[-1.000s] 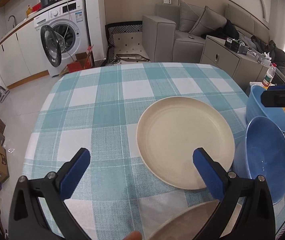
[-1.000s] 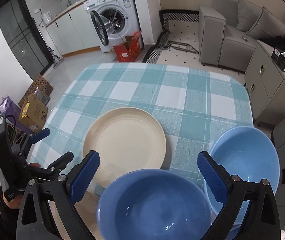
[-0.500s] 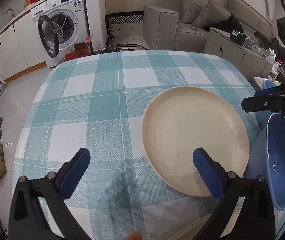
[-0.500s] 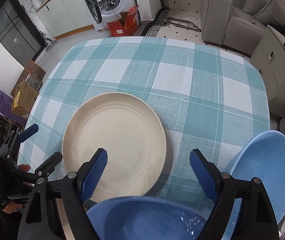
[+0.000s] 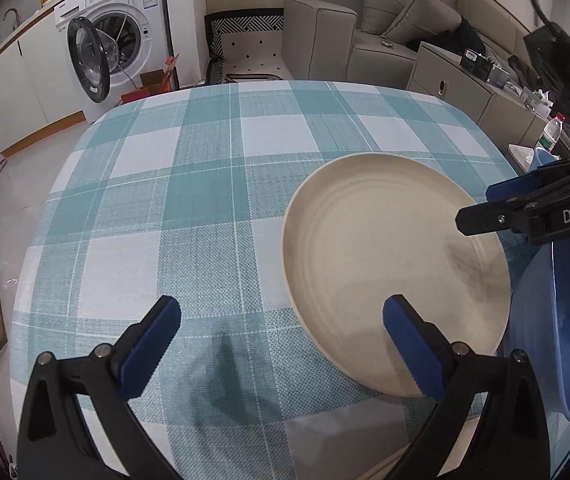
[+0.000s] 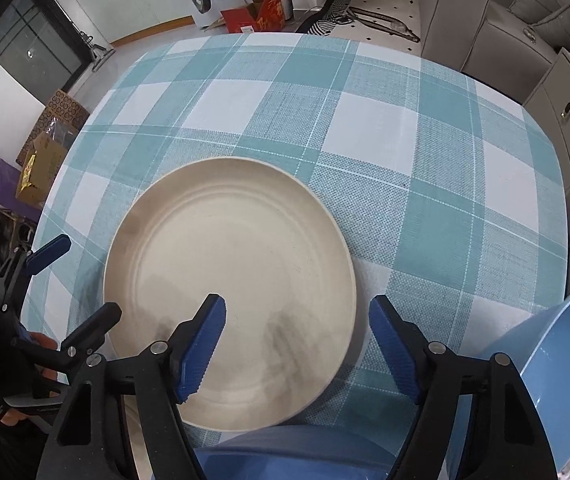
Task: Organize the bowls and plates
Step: 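Lower the left gripper onto a beige plate rim and close it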
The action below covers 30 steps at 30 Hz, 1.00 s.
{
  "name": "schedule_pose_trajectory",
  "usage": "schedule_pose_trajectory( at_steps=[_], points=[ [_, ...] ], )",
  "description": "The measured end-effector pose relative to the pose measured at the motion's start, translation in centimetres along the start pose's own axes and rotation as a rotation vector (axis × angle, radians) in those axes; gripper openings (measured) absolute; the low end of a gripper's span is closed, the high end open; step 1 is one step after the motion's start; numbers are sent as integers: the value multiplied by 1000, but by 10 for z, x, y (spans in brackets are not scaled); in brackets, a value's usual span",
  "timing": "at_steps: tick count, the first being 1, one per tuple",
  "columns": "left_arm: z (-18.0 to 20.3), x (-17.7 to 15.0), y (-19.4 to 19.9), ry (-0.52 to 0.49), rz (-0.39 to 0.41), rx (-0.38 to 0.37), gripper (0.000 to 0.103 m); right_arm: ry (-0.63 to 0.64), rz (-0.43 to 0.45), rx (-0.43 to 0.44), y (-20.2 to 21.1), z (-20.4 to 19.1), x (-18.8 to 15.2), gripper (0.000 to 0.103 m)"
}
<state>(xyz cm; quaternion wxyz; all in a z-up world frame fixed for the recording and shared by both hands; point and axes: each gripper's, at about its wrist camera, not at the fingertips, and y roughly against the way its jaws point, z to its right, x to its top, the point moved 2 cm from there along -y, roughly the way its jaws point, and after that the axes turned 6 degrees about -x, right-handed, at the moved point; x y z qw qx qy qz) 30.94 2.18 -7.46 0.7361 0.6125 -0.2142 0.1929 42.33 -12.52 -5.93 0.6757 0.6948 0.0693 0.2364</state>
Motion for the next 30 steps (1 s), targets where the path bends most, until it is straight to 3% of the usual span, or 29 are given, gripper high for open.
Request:
schedule_pose_trajectory(
  at_steps=[8,11,19,26,30],
  points=[
    [1,-3,-6,-22,-8,9,97,5,-25,-15,-10,-1,7,76],
    [1,-3,-10,-27,-24,17,89,2,-44,-6,-14,0,9,76],
    [1,-5,-12,-47,-40,34,89,18,-56,22,-20,-10,11,75],
    [-6,-10,-10,-33,-56,28,88,49,-66,-2,-19,-13,8,59],
    [-5,-12,-10,-35,-67,8,79,70,-84,-19,-21,-12,1,51]
  ],
)
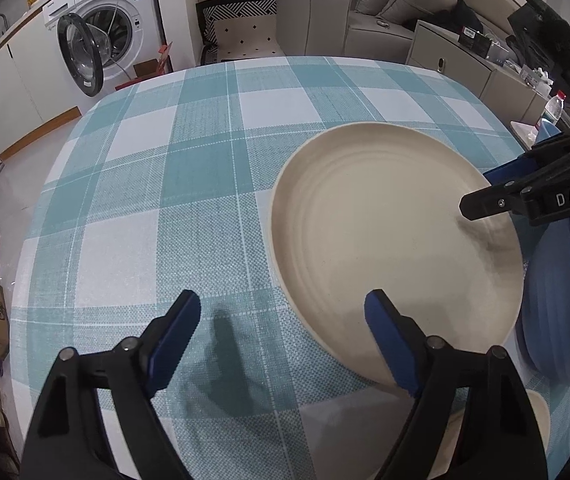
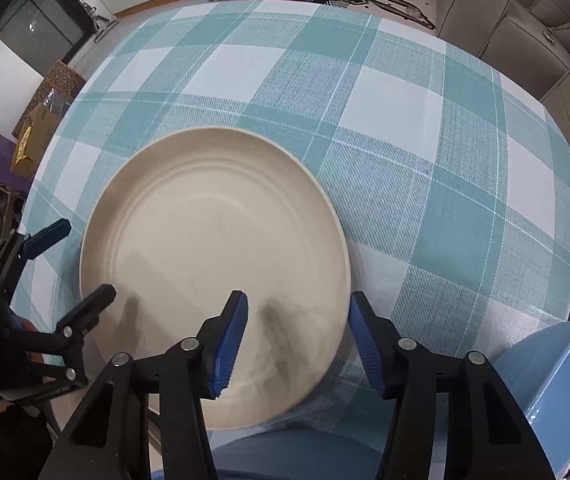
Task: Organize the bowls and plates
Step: 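Lower the left gripper onto a beige plate rim and close it, then lift the beige plate by its rim with the left gripper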
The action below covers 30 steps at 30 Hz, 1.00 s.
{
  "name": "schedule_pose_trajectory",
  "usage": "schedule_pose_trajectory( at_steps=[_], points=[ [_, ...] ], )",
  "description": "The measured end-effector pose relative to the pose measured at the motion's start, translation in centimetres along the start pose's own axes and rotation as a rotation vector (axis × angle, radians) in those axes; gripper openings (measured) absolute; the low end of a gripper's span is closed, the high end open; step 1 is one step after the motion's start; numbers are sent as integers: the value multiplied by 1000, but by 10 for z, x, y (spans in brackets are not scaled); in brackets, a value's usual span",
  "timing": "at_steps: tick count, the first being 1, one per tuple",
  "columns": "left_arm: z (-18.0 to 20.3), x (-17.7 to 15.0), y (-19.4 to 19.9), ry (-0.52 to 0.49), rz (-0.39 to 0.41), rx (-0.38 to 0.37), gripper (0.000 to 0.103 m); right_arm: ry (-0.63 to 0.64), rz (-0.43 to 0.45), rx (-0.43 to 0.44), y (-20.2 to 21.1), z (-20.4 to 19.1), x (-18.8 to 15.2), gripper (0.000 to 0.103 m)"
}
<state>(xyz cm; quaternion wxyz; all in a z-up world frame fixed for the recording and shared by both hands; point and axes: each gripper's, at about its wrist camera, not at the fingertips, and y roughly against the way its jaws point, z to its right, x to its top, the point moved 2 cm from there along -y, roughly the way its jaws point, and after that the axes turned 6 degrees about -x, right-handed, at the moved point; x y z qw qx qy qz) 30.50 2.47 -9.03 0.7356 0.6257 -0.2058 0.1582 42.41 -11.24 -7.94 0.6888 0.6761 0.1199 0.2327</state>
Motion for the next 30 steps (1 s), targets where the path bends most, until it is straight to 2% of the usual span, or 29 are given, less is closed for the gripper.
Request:
schedule_pose_trajectory(
  at_steps=[4,6,9,11,14,21,30],
  points=[
    [3,-4,-3,-6,-28,-27,67,3,1,-6,0,0,-3,43],
    [4,-7,-5,-7,-36,-48,55,5,4,-1,0,-2,-3,37],
    [2,-8,-3,8,-29,-63,42,13,12,-4,1,-6,-2,31],
    [0,-8,-2,13,-24,-49,38,15,18,-2,1,-8,-1,25],
    [-3,-8,0,21,-21,-46,32,22,23,-18,1,-12,0,24],
    [-7,-9,4,29,-4,-32,27,19,32,-33,1,-13,1,16],
    [-9,-3,18,35,36,-11,27,4,74,-48,13,-15,2,15]
  ],
)
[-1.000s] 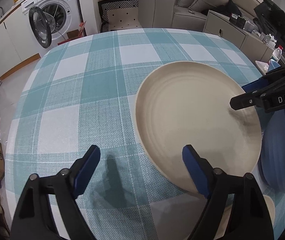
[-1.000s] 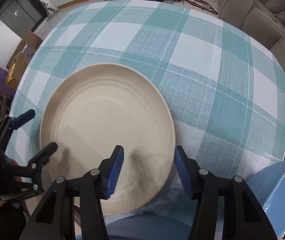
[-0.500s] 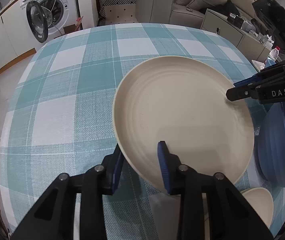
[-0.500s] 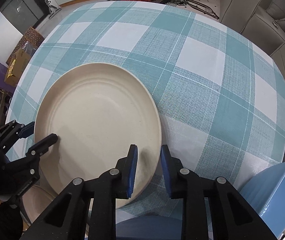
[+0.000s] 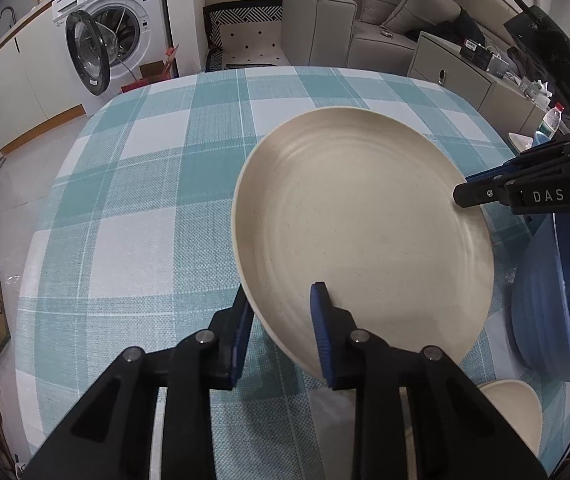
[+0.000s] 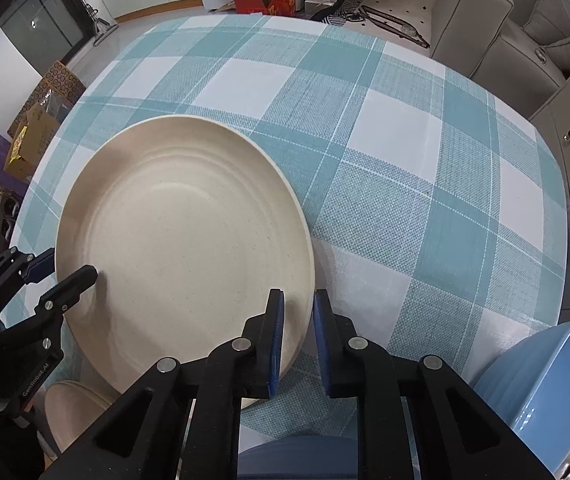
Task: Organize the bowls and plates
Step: 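Lift the beige plate by its rim with the left gripper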
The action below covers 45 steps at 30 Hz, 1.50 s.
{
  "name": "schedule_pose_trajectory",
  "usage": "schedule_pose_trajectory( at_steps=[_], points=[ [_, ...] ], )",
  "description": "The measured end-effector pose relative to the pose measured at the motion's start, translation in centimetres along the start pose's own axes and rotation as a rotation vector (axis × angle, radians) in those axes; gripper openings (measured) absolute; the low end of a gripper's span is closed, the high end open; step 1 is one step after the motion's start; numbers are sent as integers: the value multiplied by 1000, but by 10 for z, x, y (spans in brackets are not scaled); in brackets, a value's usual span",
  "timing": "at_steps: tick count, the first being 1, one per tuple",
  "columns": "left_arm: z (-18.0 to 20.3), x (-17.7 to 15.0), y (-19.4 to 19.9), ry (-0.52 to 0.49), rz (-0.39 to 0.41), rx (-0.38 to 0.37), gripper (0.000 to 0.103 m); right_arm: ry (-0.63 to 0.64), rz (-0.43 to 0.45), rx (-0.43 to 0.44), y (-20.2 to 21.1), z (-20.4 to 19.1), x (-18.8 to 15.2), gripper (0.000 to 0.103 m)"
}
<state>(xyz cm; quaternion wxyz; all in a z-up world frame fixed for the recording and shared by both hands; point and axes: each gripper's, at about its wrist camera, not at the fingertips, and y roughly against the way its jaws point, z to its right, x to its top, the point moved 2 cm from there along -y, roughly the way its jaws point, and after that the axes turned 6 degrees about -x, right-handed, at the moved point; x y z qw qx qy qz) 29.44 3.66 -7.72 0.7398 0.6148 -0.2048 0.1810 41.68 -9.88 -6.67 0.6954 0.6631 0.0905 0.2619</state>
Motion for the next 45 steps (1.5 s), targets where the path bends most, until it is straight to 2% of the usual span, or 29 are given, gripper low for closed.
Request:
schedule_pose_trajectory(
  at_steps=[8,20,28,45],
  points=[
    [-5,4,19,24,53,7,27,-12,66,3,26,-1,1,15],
    [-12,-3,59,43,119,29,27,18,148,3,77,-28,-10,15],
    [-8,-16,87,35,150,41,27,26,207,17,113,-42,-33,15],
    [14,-40,127,-7,191,44,27,13,279,34,156,-51,-97,15]
  ],
)
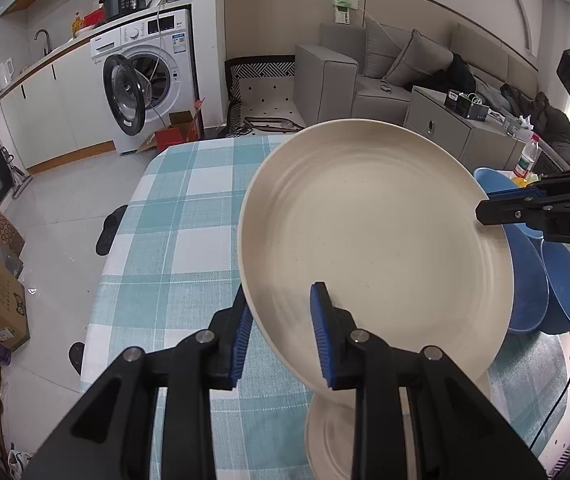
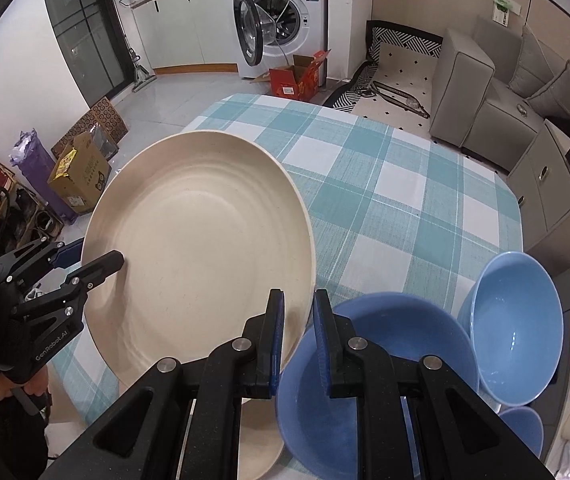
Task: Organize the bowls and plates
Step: 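Lift the beige plate by its rim with the left gripper, then carry the held plate over the stacked beige plates and lower it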
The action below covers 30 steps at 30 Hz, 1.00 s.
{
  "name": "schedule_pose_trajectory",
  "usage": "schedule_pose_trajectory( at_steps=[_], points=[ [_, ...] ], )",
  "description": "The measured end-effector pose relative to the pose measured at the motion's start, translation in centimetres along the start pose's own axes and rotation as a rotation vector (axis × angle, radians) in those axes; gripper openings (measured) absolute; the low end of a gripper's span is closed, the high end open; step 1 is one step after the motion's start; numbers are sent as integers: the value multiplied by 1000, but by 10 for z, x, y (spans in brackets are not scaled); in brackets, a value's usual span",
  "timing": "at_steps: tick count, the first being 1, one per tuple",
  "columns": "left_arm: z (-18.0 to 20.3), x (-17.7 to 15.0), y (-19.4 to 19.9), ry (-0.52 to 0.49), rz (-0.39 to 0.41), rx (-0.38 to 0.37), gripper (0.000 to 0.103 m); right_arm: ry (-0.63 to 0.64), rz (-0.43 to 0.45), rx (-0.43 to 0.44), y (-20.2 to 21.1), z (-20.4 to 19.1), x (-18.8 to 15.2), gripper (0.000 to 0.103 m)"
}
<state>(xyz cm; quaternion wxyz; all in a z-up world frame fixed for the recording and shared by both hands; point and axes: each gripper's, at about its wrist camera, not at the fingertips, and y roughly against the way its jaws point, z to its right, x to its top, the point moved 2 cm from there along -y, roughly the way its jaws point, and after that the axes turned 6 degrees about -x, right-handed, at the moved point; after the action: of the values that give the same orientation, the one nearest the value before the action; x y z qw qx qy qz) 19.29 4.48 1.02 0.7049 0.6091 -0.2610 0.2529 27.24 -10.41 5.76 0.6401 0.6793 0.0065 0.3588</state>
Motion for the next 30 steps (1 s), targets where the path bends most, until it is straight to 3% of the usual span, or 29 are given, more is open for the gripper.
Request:
schedule_pose_trajectory(
  at_steps=[30],
  points=[
    [23,-51,35,-80,-23,-16,27,-11,44,39,34,-18,-93,15]
  ],
)
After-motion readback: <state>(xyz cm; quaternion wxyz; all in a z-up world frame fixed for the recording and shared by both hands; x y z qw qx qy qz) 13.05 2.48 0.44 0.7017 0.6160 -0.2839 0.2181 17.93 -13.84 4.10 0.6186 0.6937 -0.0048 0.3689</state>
